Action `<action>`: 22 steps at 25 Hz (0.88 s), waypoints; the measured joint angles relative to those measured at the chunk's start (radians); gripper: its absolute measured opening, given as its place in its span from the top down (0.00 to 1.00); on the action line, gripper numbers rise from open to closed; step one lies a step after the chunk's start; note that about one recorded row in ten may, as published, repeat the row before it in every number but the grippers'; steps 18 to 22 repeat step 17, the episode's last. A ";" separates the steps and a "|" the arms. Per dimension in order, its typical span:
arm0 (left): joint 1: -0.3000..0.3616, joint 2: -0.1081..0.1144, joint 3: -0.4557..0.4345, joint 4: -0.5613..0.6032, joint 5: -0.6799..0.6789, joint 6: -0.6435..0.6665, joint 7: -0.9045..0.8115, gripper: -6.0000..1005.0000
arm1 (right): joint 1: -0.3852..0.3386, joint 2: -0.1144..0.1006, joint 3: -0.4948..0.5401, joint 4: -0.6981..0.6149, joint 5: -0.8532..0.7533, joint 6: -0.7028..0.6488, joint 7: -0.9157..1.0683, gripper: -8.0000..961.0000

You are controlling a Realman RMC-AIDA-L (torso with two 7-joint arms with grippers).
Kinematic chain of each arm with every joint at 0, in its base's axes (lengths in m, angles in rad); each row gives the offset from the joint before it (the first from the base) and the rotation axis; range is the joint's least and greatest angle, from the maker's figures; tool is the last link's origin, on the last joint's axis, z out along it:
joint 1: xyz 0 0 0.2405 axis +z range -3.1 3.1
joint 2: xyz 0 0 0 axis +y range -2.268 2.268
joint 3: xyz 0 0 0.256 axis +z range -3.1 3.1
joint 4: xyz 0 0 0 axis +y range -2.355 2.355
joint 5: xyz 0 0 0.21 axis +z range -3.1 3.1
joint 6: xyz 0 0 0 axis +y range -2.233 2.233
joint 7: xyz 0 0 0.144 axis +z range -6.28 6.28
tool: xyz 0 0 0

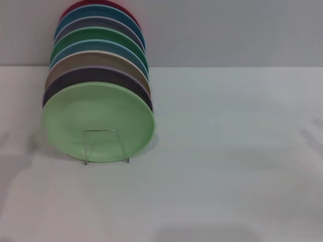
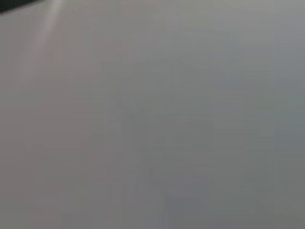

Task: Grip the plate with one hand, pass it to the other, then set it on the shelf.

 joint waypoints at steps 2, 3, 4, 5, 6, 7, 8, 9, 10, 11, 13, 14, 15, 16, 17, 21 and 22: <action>-0.002 0.000 -0.042 0.030 -0.008 -0.016 -0.060 0.40 | -0.004 0.006 0.017 -0.042 0.040 -0.007 -0.108 0.27; -0.009 -0.001 -0.096 0.066 -0.026 -0.052 -0.134 0.37 | -0.008 0.011 0.030 -0.106 0.095 -0.009 -0.277 0.27; -0.009 -0.001 -0.096 0.066 -0.026 -0.052 -0.134 0.33 | -0.008 0.011 0.030 -0.106 0.095 -0.009 -0.277 0.27; -0.013 -0.001 -0.125 0.084 -0.042 -0.088 -0.183 0.30 | -0.009 0.012 0.032 -0.140 0.125 -0.009 -0.358 0.27; -0.015 -0.001 -0.149 0.095 -0.059 -0.129 -0.227 0.27 | -0.011 0.014 0.031 -0.187 0.166 -0.008 -0.457 0.27; -0.016 -0.002 -0.158 0.097 -0.066 -0.159 -0.249 0.23 | -0.011 0.015 0.029 -0.229 0.203 -0.008 -0.534 0.27; -0.015 -0.002 -0.169 0.099 -0.078 -0.231 -0.291 0.23 | -0.007 0.015 0.022 -0.329 0.291 -0.008 -0.714 0.27; -0.014 -0.002 -0.170 0.099 -0.081 -0.257 -0.296 0.23 | 0.006 0.015 0.012 -0.418 0.363 -0.009 -0.858 0.27; -0.014 -0.003 -0.170 0.100 -0.082 -0.275 -0.296 0.23 | 0.006 0.015 0.012 -0.418 0.363 -0.009 -0.858 0.27; -0.014 -0.006 -0.170 0.102 -0.083 -0.282 -0.289 0.22 | 0.013 0.015 0.002 -0.443 0.384 -0.012 -0.908 0.27; -0.012 -0.010 -0.164 0.106 -0.083 -0.279 -0.278 0.22 | 0.026 0.015 -0.015 -0.465 0.394 -0.026 -0.952 0.27; -0.012 -0.010 -0.164 0.106 -0.083 -0.279 -0.278 0.21 | 0.026 0.015 -0.015 -0.465 0.394 -0.026 -0.952 0.27; -0.008 -0.010 -0.140 0.108 -0.082 -0.270 -0.275 0.21 | 0.031 0.015 -0.017 -0.472 0.395 -0.036 -0.955 0.27; -0.008 -0.010 -0.140 0.108 -0.082 -0.270 -0.275 0.21 | 0.037 0.015 -0.015 -0.477 0.397 -0.046 -0.955 0.27; -0.007 -0.010 -0.131 0.107 -0.082 -0.270 -0.275 0.21 | 0.040 0.015 -0.012 -0.482 0.400 -0.053 -0.955 0.27; -0.007 -0.010 -0.131 0.107 -0.082 -0.270 -0.275 0.21 | 0.040 0.015 -0.012 -0.482 0.400 -0.053 -0.955 0.27; -0.007 -0.010 -0.131 0.107 -0.082 -0.270 -0.275 0.21 | 0.040 0.015 -0.012 -0.482 0.400 -0.053 -0.955 0.27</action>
